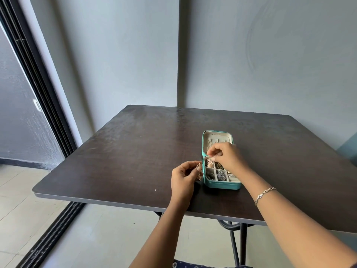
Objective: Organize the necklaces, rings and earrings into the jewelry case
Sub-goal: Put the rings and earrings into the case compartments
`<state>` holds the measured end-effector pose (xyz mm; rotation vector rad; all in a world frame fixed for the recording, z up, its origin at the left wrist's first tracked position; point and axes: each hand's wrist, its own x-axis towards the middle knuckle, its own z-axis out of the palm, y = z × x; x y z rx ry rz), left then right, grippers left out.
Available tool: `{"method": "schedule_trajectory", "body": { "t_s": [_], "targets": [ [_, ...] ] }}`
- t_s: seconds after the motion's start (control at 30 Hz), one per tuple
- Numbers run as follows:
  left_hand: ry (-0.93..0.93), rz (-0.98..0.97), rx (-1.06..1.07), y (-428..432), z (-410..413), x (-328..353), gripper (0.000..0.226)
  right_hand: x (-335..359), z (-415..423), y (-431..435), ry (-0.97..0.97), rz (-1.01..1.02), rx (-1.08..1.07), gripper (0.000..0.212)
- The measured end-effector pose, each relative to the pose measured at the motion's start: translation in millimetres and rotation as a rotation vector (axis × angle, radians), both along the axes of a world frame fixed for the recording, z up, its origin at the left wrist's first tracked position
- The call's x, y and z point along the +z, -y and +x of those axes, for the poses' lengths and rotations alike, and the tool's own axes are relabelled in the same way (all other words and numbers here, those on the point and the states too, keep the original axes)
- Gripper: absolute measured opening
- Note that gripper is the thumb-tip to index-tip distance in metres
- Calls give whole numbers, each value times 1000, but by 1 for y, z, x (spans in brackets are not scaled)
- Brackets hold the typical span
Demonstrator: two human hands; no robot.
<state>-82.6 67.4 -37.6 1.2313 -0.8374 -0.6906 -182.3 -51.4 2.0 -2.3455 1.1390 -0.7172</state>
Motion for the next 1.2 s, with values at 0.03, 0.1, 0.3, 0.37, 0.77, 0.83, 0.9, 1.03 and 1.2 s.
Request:
{"method": "schedule_trajectory", "body": {
  "t_s": [0.03, 0.1, 0.3, 0.37, 0.77, 0.83, 0.9, 1.03, 1.2],
  "targets": [
    [-1, 3, 0, 0, 0, 0, 26, 1, 0, 0, 3, -11, -9, 19],
    [-2, -1, 0, 1, 0, 0, 26, 0, 0, 0, -21, -33, 11, 21],
    [-5, -13, -8, 0, 0, 0, 26, -5, -3, 1, -42, -70, 20, 23],
    [-11, -19, -10, 0, 0, -1, 25, -4, -5, 3, -57, -74, 28, 25],
    [4, -3, 32, 5, -3, -2, 20, -3, -12, 0, 24, -55, 95, 31],
    [-16, -3, 30, 8, -4, 0, 17, 3, -12, -5, 72, 28, 162, 29],
    [-66, -12, 31, 12, -5, 3, 14, 10, -13, -10, 136, 143, 299, 34],
    [-195, -39, -11, 22, -9, 17, 8, 19, -17, -9, 249, 312, 452, 37],
    [-252, -26, -39, 31, -10, 24, 7, 22, -18, -2, 298, 284, 382, 28]
  ]
}}
